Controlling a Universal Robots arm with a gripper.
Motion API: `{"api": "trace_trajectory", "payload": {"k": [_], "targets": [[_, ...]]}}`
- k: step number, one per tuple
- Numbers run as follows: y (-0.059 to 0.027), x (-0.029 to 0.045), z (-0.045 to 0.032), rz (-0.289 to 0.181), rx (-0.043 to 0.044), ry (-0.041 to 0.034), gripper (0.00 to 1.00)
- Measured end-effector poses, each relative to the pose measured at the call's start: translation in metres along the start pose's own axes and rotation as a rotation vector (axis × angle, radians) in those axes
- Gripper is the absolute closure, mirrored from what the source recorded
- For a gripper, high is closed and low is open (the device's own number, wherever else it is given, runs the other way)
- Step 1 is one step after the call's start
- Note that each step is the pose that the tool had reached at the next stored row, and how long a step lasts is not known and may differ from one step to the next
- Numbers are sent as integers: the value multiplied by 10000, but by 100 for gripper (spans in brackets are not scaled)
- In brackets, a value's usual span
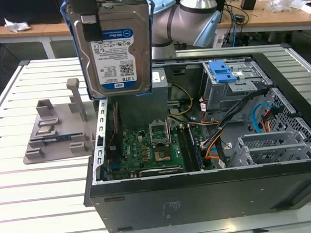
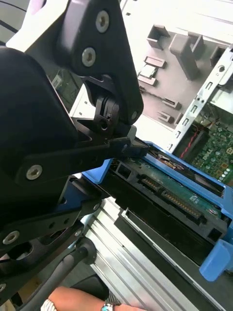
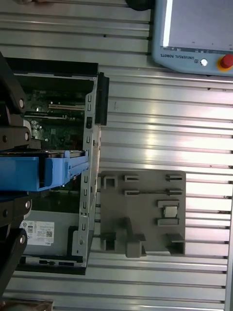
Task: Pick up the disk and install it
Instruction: 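Pick up the disk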
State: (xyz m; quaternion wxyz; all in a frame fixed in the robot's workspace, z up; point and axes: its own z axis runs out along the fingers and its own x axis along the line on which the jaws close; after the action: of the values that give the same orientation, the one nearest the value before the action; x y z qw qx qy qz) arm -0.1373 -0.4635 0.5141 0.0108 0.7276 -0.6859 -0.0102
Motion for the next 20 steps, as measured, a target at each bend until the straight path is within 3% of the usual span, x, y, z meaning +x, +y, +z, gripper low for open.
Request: {"api": "trace_trajectory", "payload": {"k": [3,11,20], "targets": [[-158,11,-4,0,-4,0,63],[-348,24,-8,0,-11,-1,63],[-617,40,-14,0,-23,-1,63]]}}
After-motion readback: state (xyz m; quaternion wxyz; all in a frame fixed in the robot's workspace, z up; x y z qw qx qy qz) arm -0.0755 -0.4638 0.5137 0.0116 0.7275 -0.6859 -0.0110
